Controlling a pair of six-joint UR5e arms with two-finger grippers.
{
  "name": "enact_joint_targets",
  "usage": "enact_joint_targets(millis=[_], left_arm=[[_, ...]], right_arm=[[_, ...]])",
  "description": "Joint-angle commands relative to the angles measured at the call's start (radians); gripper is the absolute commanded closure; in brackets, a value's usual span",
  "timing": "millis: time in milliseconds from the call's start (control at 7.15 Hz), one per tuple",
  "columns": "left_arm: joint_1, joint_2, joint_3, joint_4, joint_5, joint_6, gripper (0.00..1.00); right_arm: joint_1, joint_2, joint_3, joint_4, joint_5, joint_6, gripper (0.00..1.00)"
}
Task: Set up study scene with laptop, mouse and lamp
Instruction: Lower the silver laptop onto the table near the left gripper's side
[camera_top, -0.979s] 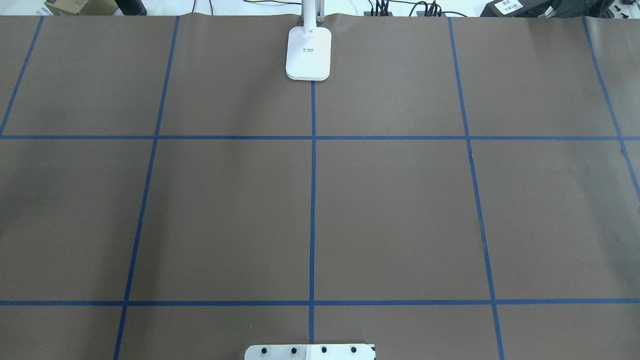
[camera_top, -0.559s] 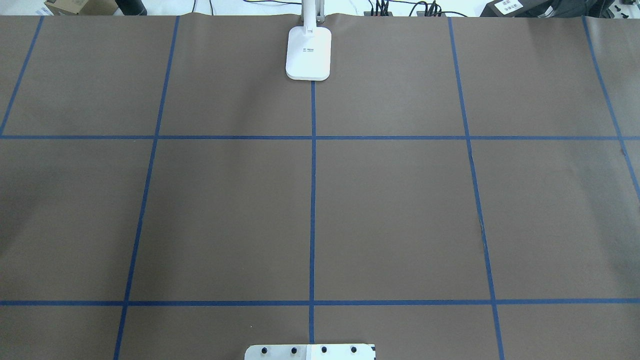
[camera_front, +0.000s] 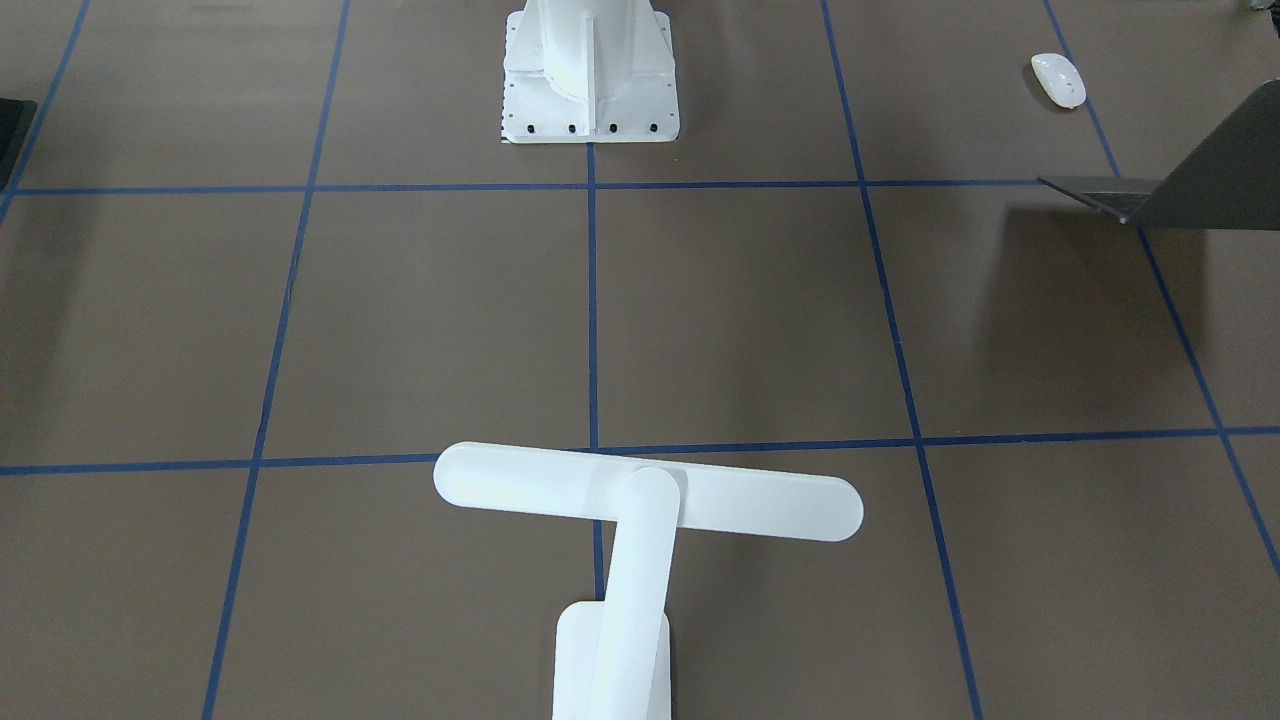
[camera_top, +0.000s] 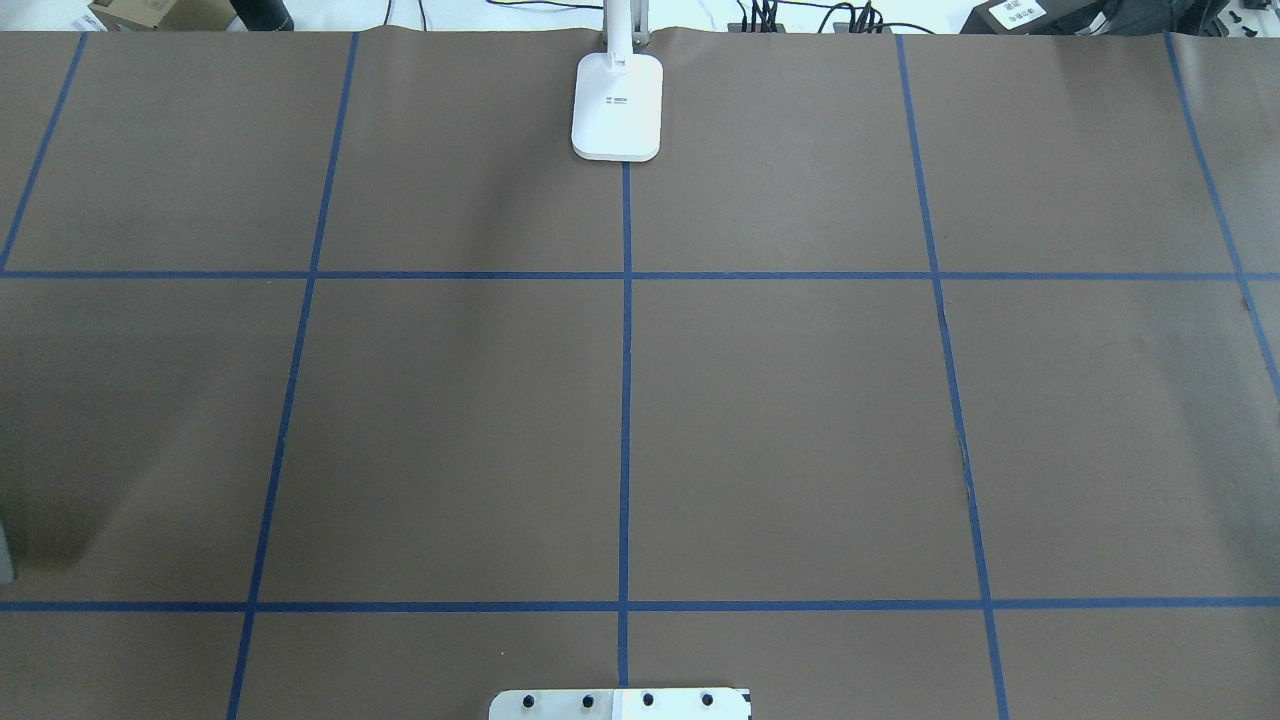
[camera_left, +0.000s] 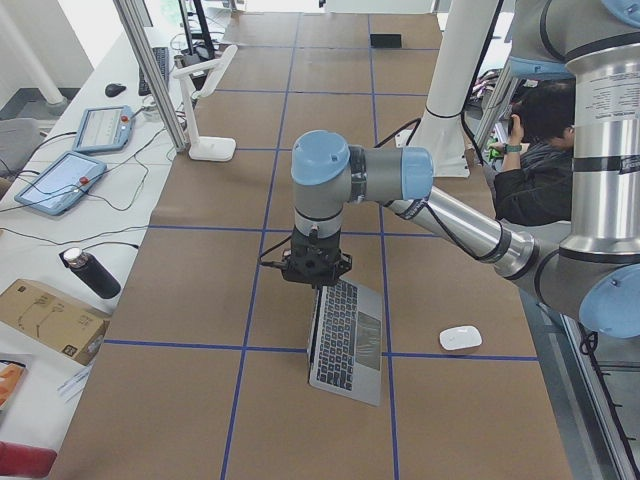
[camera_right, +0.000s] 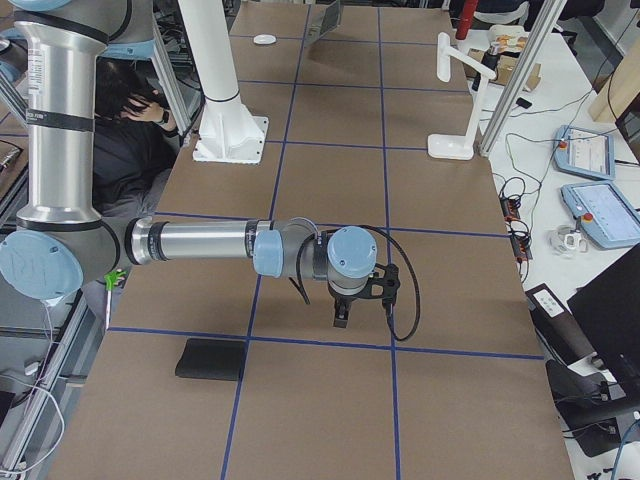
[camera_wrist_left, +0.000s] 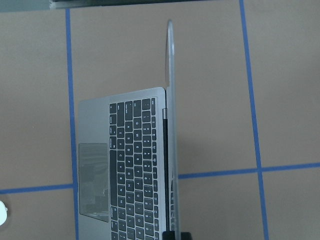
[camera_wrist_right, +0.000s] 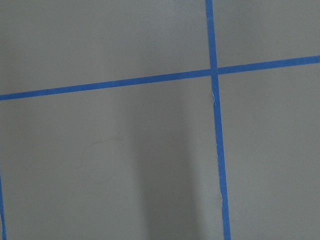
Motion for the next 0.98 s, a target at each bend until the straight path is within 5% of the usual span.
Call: enact_joint_targets(millis=[0, 280, 839], left_arm=[[0.13, -0.201, -0.041, 0.182, -0.024, -0.145, 1.0], [0.262, -0.378, -0.035, 0.293, -0.037, -0.286, 1.0], [0.486, -0.559, -0.02, 0.293, -0.037, -0.646, 1.0]], right_arm=[[0.002, -0.031, 0.033, 0.0, -0.001, -0.001, 0.0], [0.002, -0.033, 0.028, -0.003, -0.003, -0.001, 0.0], [0.002, -0.048, 0.027, -0.003, -0.001, -0.001, 0.0]])
